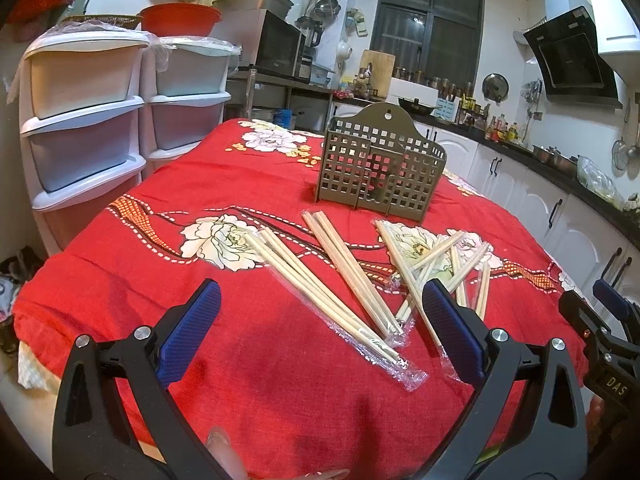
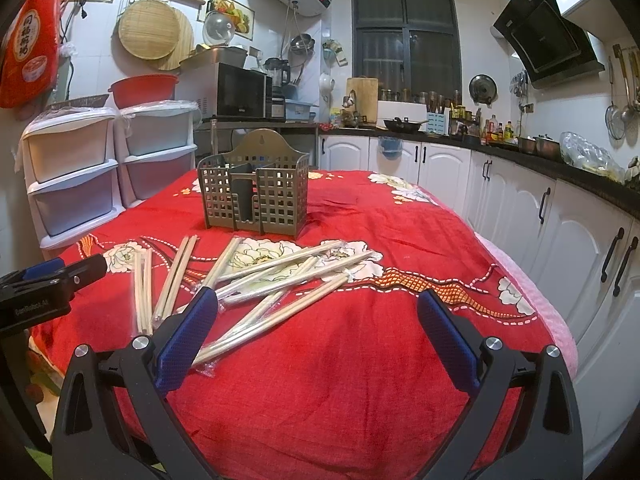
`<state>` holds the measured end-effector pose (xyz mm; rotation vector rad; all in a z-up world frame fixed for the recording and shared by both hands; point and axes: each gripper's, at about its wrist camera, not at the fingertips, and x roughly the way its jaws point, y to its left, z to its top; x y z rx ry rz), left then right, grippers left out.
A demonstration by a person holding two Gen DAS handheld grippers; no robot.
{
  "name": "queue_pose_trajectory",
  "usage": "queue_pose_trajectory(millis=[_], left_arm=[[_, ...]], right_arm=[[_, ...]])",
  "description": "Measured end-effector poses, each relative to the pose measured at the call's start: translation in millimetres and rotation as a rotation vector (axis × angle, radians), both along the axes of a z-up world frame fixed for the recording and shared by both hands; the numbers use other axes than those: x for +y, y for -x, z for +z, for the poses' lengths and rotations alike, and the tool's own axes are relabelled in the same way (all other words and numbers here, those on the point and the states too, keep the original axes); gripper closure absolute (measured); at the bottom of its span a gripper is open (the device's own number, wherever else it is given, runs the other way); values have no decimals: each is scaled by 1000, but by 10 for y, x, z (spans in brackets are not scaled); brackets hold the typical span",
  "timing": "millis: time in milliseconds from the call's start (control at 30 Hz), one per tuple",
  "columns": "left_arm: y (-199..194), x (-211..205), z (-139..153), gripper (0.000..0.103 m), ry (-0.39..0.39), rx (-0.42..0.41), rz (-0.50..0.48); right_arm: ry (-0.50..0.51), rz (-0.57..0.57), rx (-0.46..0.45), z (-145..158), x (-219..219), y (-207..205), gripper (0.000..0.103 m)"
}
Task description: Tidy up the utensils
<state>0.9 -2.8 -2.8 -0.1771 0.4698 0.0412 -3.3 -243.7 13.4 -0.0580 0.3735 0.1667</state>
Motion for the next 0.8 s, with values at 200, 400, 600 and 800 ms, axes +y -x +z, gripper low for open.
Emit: queue_pose_trajectory(millis=[200,400,600,800], left_arm=[[10,4,2,10,-6,-7,-3],[16,18,22,10,-4,-4,2],[22,25,43,10,-3,-3,8],[-3,48,55,10,5,2,19]], right_arm=[[-1,-4,0,-3,-7,-7,6],[2,-2,-2,-1,-11,-7,6],[0,2,4,-13,-7,4,6],[3,11,7,-22,31,-8,6]])
